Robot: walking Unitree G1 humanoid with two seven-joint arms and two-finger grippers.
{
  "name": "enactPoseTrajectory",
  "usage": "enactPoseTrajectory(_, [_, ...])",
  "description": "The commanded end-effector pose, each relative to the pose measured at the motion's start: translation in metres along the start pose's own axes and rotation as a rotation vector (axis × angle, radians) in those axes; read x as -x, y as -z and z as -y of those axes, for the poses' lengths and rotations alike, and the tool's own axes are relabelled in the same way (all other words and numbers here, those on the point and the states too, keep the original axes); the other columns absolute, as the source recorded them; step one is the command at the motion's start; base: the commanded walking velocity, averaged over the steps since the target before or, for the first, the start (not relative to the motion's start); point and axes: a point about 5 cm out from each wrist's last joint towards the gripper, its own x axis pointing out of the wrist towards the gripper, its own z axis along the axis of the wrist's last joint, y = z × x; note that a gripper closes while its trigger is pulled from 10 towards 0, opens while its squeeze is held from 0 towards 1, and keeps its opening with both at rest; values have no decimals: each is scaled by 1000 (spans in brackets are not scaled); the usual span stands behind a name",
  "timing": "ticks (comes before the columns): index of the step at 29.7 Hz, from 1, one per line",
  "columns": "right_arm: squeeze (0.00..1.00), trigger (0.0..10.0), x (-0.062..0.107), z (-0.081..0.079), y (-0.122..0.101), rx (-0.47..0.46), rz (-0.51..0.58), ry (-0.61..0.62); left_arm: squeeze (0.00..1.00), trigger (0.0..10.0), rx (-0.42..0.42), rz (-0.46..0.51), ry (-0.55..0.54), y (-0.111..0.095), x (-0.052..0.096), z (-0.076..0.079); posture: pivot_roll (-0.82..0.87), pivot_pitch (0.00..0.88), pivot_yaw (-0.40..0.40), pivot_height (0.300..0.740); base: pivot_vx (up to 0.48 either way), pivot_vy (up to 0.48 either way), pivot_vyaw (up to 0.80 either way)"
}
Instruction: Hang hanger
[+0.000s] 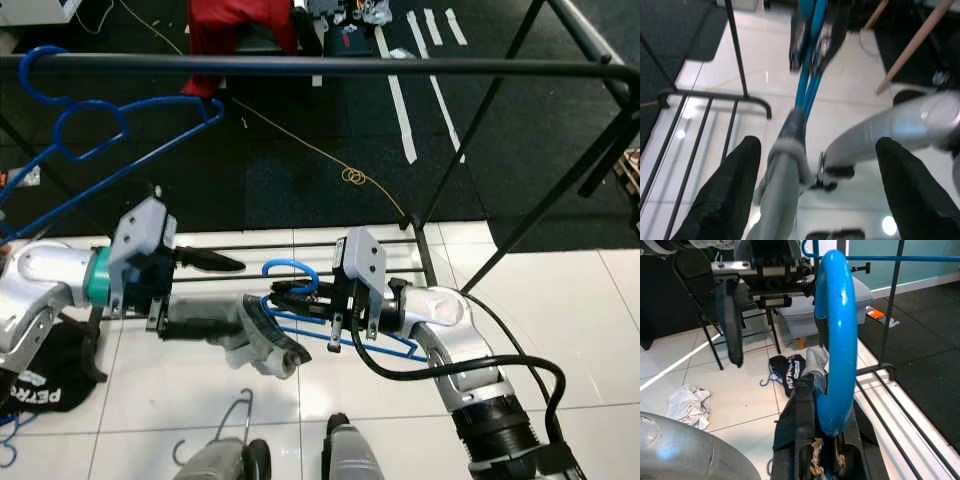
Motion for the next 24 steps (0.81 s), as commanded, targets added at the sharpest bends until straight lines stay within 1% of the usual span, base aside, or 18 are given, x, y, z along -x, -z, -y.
enactPoseTrajectory(1, [0,10000,1,-4,-2,-14,23,-18,0,10000,6,-35,12,11,-4,3,-42,143,99,740,0,0,0])
enactPoseTrajectory(5, [0,10000,1,-4,-3,-15,27,-22,0,10000,7,-31,3,12,-6,3,-43,145,101,740,0,0,0])
enactPoseTrajectory(7, [0,10000,-1,-6,-6,-16,35,-39,0,10000,18,10,-19,11,-12,0,-50,145,101,740,0,0,0])
enactPoseTrajectory(10, [0,10000,-2,-7,-7,-16,37,-47,0,10000,21,29,-26,9,-15,-2,-50,148,101,740,0,0,0])
enactPoseTrajectory(11, [0,10000,-2,-7,-8,-15,38,-50,0,10000,18,24,-19,10,-17,-1,-50,148,102,740,0,0,0])
enactPoseTrajectory(14, [0,10000,-2,-7,-8,-15,38,-50,0,10000,18,24,-19,10,-17,-1,-50,148,102,740,0,0,0])
enactPoseTrajectory(18, [0,10000,-4,-7,-11,-14,41,-63,0,10000,12,16,-5,15,-24,1,-51,150,102,740,0,0,0])
enactPoseTrajectory(24, [0,10000,-5,-8,-11,-19,34,-76,0,10000,22,34,2,15,-26,1,-50,153,102,740,0,0,0])
